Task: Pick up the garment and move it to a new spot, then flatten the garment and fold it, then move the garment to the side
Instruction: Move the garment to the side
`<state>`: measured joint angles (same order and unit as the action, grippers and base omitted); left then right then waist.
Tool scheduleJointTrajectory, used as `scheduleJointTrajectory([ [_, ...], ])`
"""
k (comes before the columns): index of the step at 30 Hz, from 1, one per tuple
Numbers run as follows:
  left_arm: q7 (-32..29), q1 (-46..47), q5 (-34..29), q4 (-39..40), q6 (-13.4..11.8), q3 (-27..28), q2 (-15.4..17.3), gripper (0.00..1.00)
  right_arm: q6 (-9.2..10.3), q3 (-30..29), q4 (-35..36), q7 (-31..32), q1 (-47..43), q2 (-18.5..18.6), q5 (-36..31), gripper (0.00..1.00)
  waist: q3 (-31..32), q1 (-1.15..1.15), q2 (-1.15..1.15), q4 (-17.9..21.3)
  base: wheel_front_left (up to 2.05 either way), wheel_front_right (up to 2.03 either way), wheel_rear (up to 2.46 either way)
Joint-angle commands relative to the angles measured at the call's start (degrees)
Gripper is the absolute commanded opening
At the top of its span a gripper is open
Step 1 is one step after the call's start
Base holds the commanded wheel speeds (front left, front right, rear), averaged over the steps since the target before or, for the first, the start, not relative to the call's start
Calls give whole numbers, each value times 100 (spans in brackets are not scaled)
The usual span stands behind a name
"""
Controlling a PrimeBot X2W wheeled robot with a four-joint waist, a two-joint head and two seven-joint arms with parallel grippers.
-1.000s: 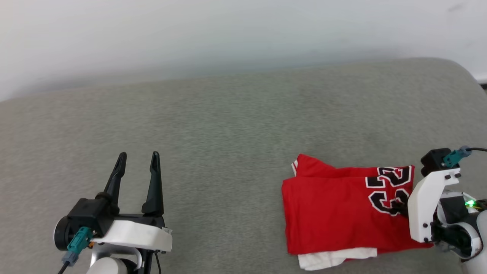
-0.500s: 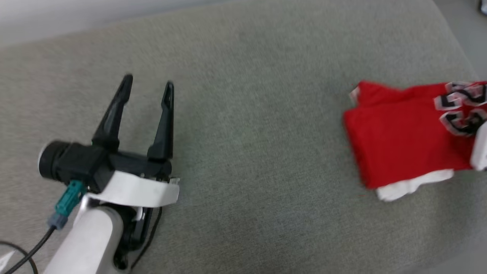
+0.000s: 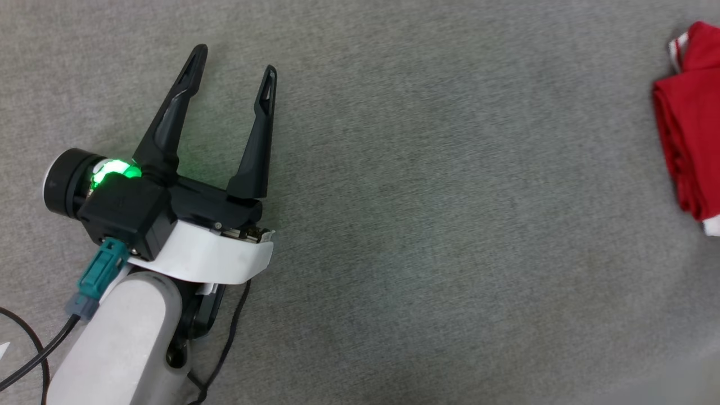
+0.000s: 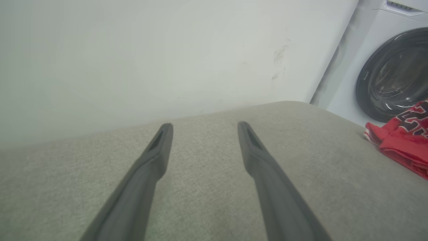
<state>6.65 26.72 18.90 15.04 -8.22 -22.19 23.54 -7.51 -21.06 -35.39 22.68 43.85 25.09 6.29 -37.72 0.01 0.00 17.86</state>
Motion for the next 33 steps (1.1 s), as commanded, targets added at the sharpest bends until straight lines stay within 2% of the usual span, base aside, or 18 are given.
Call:
scheduleJointTrajectory([
  [1,13,68,-10,24,9,-13,28,100,4,-33,-87,-127,92,-111,-107,33,-121,-1,0,-105,0,0,0],
  [2,23,60,-16,19,-4,-10,32,100,4,-86,-165,-186,105,-159,-172,48,-122,-1,0,-111,0,0,0],
  [3,35,47,-15,12,-10,-10,34,100,4,-116,-203,-278,117,-189,-244,82,-119,-1,0,-115,0,0,0],
  [4,51,29,-6,-3,-13,-13,28,100,4,-140,-247,-380,134,-222,-314,100,-103,-1,0,-120,0,0,0],
  [11,225,-227,131,-243,-68,25,-27,100,4,-324,-232,-946,-106,-316,-755,100,453,-1,0,-77,0,0,0],
  [15,414,-514,287,-449,-160,115,-131,100,5,-176,73,-1241,-426,-392,-676,100,1012,-1,0,-74,0,0,0],
  [23,572,-1342,637,-660,-449,367,-229,100,4,470,1025,-1544,-1549,-505,-192,100,2033,-1,0,-262,0,0,0],
  [33,668,-2091,1030,-1075,-565,522,-387,100,4,1415,2376,-1715,-2966,-1083,361,100,2888,-1,0,-916,0,0,0],
])
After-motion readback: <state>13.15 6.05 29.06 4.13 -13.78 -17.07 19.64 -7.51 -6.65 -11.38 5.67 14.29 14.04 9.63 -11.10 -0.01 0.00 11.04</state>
